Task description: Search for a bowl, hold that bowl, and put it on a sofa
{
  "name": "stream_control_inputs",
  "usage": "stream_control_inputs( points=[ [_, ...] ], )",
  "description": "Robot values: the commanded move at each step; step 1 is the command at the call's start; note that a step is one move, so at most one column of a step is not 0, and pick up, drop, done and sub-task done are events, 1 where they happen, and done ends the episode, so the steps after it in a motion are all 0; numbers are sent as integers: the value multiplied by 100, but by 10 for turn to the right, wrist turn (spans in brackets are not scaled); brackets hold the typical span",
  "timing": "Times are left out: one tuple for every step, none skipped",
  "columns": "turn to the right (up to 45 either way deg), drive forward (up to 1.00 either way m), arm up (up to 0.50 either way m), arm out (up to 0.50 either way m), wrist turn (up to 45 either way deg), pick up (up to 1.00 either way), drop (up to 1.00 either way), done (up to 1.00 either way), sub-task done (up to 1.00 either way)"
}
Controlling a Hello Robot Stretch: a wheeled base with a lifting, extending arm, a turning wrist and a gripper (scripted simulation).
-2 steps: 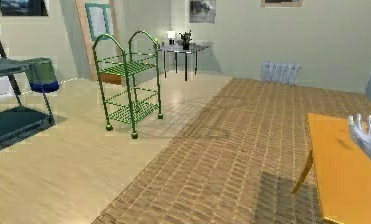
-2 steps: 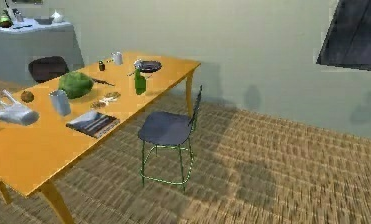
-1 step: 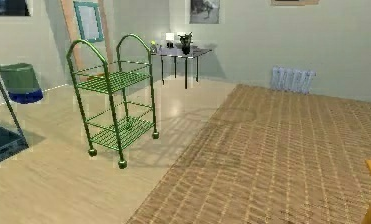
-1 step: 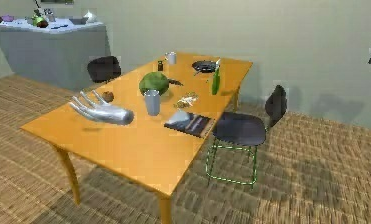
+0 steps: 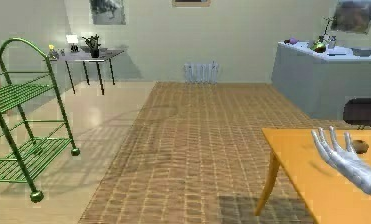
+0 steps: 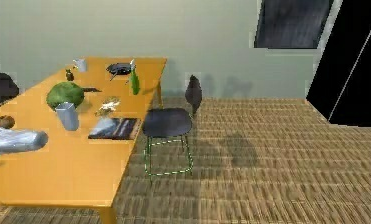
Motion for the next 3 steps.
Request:
stream_control_inputs(
  points=[
    [0, 100, 0, 0, 0, 0, 0, 0, 0],
    [60, 0, 0, 0, 0, 0, 0, 0, 0],
    [0, 35, 0, 0, 0, 0, 0, 0, 0]
  ],
)
